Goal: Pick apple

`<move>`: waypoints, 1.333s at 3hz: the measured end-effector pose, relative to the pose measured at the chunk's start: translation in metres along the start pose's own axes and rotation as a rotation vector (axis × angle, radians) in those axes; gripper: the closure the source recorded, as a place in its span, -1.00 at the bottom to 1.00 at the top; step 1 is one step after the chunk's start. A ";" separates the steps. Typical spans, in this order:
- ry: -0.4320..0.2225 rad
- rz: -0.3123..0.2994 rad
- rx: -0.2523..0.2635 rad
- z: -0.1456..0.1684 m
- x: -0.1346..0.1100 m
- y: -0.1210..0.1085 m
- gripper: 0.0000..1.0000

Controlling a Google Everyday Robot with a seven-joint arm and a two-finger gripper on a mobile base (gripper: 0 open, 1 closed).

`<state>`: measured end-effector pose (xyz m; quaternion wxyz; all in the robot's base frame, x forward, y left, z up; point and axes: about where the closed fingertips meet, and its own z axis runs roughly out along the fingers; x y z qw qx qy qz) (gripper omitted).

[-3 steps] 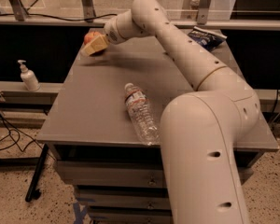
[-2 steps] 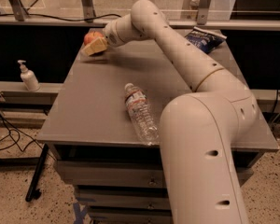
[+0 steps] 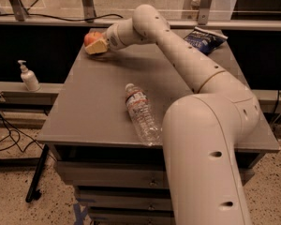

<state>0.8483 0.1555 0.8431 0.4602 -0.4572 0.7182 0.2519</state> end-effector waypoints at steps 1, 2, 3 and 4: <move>-0.020 -0.002 0.012 -0.017 -0.003 0.001 0.74; -0.061 -0.024 0.026 -0.063 -0.011 0.010 1.00; -0.106 -0.039 0.063 -0.119 -0.017 0.018 1.00; -0.184 -0.018 0.100 -0.168 -0.016 0.021 1.00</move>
Offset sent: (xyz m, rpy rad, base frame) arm -0.0776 -0.0954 0.0778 0.0703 -0.1155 -0.0183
